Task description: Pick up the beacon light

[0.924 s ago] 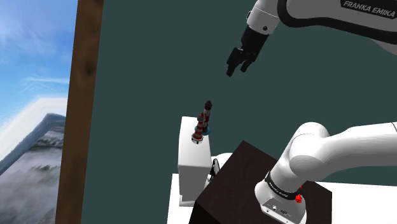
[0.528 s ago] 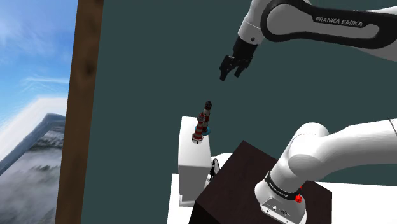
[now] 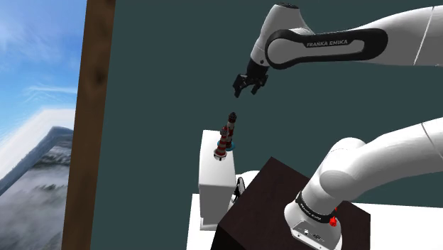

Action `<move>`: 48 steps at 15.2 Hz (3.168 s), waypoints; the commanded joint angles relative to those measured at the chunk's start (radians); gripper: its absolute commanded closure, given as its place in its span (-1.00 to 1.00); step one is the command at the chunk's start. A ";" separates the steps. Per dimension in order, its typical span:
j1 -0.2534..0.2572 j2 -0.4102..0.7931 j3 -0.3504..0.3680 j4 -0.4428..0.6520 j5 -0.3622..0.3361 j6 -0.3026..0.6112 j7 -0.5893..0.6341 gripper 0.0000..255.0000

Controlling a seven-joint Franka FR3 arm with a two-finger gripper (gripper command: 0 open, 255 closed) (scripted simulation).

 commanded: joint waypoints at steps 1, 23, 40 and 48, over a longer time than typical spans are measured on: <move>-0.018 0.052 -0.011 -0.020 -0.012 0.081 0.016 -1.00; -0.168 0.815 -0.123 0.235 -0.028 0.664 0.180 -1.00; -0.239 1.149 -0.123 0.435 0.039 0.816 0.204 -1.00; -0.238 1.149 -0.123 0.434 0.039 0.816 0.205 1.00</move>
